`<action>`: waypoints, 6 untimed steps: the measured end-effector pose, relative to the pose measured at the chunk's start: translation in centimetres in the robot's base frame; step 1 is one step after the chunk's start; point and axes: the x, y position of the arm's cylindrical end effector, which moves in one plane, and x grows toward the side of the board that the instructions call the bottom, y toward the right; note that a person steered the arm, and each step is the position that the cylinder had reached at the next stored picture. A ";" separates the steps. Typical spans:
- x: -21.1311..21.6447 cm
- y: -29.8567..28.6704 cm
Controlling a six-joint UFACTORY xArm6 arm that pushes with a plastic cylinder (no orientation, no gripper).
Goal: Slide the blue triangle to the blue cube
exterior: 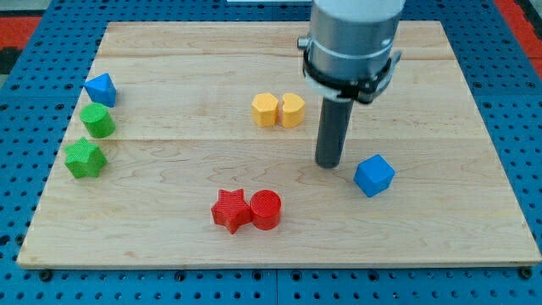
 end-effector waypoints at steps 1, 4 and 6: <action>3.9 4.8; 1.7 -2.0; -7.5 -21.0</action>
